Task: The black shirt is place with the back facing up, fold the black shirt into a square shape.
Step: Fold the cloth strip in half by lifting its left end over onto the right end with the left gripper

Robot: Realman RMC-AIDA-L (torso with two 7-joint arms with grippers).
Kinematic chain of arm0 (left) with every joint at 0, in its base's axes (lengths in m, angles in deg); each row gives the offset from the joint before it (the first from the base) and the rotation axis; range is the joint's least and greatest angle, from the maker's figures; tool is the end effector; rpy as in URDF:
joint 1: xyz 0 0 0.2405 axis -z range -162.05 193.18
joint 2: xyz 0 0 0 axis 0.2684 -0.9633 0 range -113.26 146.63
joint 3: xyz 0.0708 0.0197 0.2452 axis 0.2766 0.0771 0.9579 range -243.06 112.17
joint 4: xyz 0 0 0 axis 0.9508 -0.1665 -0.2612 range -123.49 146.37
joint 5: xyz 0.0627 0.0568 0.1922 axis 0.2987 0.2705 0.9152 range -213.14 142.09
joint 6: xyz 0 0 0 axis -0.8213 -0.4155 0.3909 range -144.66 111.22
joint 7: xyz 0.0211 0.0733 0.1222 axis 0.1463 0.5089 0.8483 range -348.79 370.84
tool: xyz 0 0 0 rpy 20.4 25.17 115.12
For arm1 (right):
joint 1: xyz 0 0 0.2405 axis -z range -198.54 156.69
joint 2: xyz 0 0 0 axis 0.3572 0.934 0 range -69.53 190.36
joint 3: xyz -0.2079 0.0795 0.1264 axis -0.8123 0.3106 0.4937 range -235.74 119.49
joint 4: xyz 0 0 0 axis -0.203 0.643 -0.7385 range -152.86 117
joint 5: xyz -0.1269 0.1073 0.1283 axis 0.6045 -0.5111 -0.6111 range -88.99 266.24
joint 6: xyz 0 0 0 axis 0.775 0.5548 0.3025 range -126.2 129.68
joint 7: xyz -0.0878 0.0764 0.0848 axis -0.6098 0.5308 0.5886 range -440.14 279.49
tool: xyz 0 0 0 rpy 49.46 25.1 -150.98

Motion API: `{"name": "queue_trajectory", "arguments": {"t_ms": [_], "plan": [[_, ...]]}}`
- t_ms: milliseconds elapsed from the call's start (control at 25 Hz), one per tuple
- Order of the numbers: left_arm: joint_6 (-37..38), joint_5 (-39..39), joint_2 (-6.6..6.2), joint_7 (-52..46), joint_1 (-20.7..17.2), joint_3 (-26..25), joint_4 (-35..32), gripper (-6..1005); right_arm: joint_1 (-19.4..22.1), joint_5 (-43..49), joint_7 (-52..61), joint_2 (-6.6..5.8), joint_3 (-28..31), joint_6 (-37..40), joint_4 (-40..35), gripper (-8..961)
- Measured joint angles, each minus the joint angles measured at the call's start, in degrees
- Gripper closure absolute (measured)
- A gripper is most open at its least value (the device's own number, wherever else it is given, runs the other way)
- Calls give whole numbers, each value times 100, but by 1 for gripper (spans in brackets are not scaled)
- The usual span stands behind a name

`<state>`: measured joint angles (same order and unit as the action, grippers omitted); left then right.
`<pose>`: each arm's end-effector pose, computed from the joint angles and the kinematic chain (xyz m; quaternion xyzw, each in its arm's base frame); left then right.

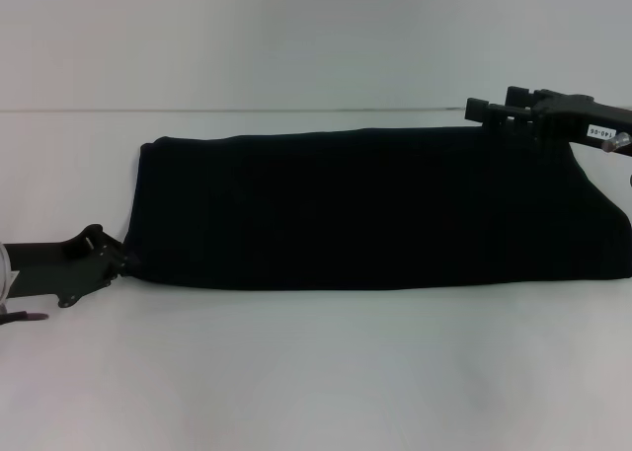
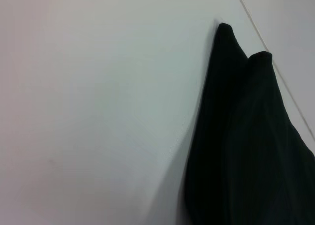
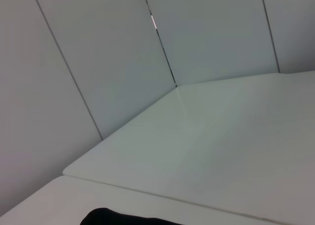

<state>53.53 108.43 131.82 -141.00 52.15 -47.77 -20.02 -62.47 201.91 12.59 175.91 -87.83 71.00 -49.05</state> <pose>-0.3405 0.3631 0.0276 -0.5591 -0.7829 -0.2030 0.1823 0.2471 0.4215 0.0369 -0.8569 0.3413 0.2772 0.2690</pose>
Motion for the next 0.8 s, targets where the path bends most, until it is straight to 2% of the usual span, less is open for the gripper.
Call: {"name": "queue_trajectory", "arguments": {"t_ms": [80,320,520,800], "plan": [[-8,6,0,49,0,0,0,853,1,0,-4,9,0,-1,0,27],[43,4,0,714,-64,-33,-148,972,5,-34,-6,33,0,-29,9,27],[220,-128,35,1714,-220,-161,-508,966,21,-290,-6,59,0,-27,70,27],[267,-32,26,2554,-520,-179,-1176,958,46,-515,17,212,0,-185,78,28]]}}
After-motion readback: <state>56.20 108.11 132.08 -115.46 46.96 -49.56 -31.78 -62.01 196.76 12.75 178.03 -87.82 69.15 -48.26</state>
